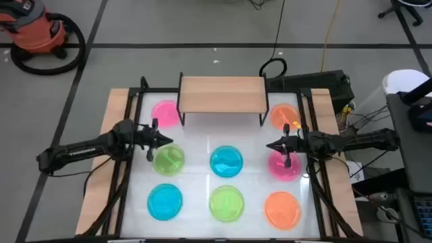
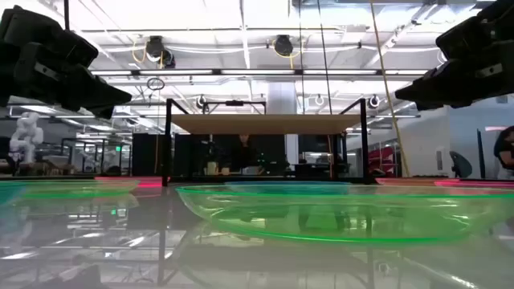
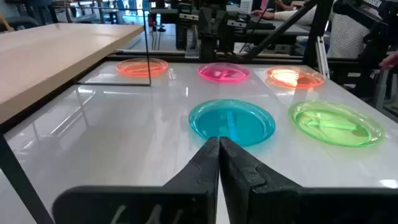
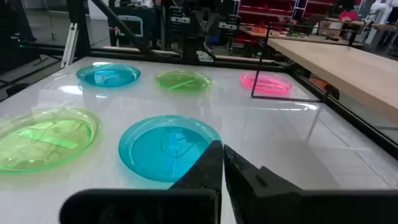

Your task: Place and stack plates onto a shelf

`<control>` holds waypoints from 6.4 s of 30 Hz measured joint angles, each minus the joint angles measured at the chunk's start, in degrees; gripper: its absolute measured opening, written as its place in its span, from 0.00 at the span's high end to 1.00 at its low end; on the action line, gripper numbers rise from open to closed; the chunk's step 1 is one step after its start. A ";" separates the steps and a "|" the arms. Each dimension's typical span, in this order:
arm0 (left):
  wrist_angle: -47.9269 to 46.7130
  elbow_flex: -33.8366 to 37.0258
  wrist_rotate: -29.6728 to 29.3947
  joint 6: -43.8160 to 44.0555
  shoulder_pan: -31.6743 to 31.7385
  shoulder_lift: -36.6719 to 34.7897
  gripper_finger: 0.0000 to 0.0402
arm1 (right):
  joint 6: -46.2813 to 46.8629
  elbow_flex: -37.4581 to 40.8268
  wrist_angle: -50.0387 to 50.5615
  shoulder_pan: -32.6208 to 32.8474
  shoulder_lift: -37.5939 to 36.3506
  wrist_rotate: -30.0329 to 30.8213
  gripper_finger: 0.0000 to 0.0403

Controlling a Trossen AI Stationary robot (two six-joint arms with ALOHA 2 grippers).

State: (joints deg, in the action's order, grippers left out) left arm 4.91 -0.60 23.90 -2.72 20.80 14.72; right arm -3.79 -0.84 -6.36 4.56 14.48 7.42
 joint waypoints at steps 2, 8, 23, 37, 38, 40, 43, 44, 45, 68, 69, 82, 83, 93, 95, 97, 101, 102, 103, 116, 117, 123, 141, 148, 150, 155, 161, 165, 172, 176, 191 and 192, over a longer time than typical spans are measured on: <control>0.01 0.00 0.00 0.00 0.00 0.00 0.96 | 0.03 -0.02 -0.09 0.00 -0.02 0.00 1.00; 0.02 0.00 -0.02 0.00 0.00 0.00 0.96 | 0.06 -0.02 -0.23 0.00 0.00 0.00 1.00; 0.00 0.00 0.00 0.00 0.01 0.00 0.96 | -0.31 0.00 -14.59 -0.04 -0.02 0.23 1.00; 0.00 0.00 0.00 0.00 0.00 0.00 0.96 | -0.52 -6.63 -15.31 0.19 0.65 6.11 1.00; 0.02 0.00 -0.01 0.00 0.01 0.00 0.96 | -0.41 -9.05 -11.21 0.17 1.05 9.59 1.00; 0.02 0.00 0.00 0.00 0.00 0.00 0.96 | 0.36 -13.34 -1.84 0.17 2.25 16.43 1.00; 0.02 0.00 -0.02 0.00 0.00 0.00 0.96 | 3.03 -18.52 10.68 0.17 6.10 21.80 1.00; 0.00 0.00 0.00 0.00 0.02 0.00 0.96 | 4.02 -19.95 13.91 0.17 7.43 23.18 1.00; -0.02 0.00 -0.02 0.00 0.00 0.00 0.96 | 5.10 -21.38 16.21 0.17 8.69 24.36 1.00; 0.06 0.00 -0.02 0.00 0.01 0.00 0.96 | 22.66 -35.03 48.57 -12.07 36.09 17.52 0.64; 0.06 0.00 -0.01 0.00 0.00 0.00 0.96 | 23.58 -34.68 47.92 -12.93 37.34 17.57 0.61; 0.04 0.00 0.00 0.00 0.02 0.00 0.96 | 20.44 -29.68 38.21 -23.22 53.22 17.81 0.52; 0.06 0.00 0.00 0.00 0.00 0.00 0.96 | 19.78 -29.35 37.06 -23.67 54.03 17.81 0.52; 0.04 0.00 0.00 0.00 0.00 0.00 0.96 | 16.25 -25.32 27.56 -27.68 58.97 18.40 0.55; 0.06 0.00 0.00 0.00 0.00 0.00 0.96 | 15.51 -24.68 26.94 -27.94 58.94 18.55 0.57; 0.04 0.00 0.00 0.00 0.00 0.00 0.96 | 14.85 -24.37 26.98 -27.96 58.92 18.67 0.60; 0.04 0.00 0.00 0.00 0.00 0.00 0.96 | 15.04 -24.16 27.06 -27.96 59.01 18.40 0.68; 0.05 0.00 0.00 0.00 0.02 0.00 0.96 | 15.04 -24.15 27.05 -27.96 59.01 18.27 0.71; 0.05 0.00 0.00 0.00 0.01 0.00 0.96 | 15.05 -24.15 27.07 -27.96 59.02 18.17 0.73; 0.04 0.00 0.00 0.00 0.01 0.00 0.96 | 14.99 -23.75 28.91 -27.71 54.03 17.69 0.99; 0.04 0.00 0.00 0.00 0.02 0.02 0.96 | 15.27 -23.72 29.44 -27.72 52.95 17.78 0.99; 0.02 0.00 0.00 0.00 0.00 0.02 0.96 | 18.14 -23.73 29.82 -27.71 44.46 18.01 1.00; 0.04 0.00 0.00 0.00 0.02 0.02 0.96 | 7.05 -23.95 4.64 -27.41 18.01 25.49 1.00; 0.05 0.00 -0.01 0.00 0.00 0.01 0.96 | -2.05 -26.50 -10.98 -24.50 24.38 14.78 1.00; 0.04 0.00 0.00 0.00 0.00 0.02 0.96 | -3.29 -28.36 -10.87 -23.46 28.14 14.74 1.00; 0.06 0.00 0.00 0.00 0.00 0.02 0.96 | -8.99 -33.47 -10.95 -20.81 37.81 9.73 1.00; 0.06 0.00 0.00 0.00 0.00 0.02 0.96 | -15.98 -38.39 -10.46 -18.26 47.83 9.02 1.00; 0.04 0.00 0.00 0.00 0.01 0.02 0.96 | -16.88 -38.86 -10.07 -18.37 52.54 9.12 1.00; 0.04 0.00 -0.02 0.00 0.02 0.02 0.96 | -16.83 -38.86 -9.59 -19.35 58.13 9.29 1.00; 0.04 0.00 0.00 0.00 0.02 0.02 0.96 | -16.65 -38.86 -9.59 -19.86 59.69 9.28 1.00; 0.04 0.00 0.00 0.00 0.00 0.01 0.96 | -14.89 -38.86 -9.65 -19.96 60.24 10.02 0.93; 0.06 0.00 0.00 0.00 0.01 0.02 0.96 | -14.89 -38.86 -9.65 -19.96 60.24 10.83 0.91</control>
State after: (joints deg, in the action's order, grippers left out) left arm 4.96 -0.60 23.90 -2.72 20.81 14.74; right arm -18.68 -39.70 -16.01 -15.40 74.72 18.25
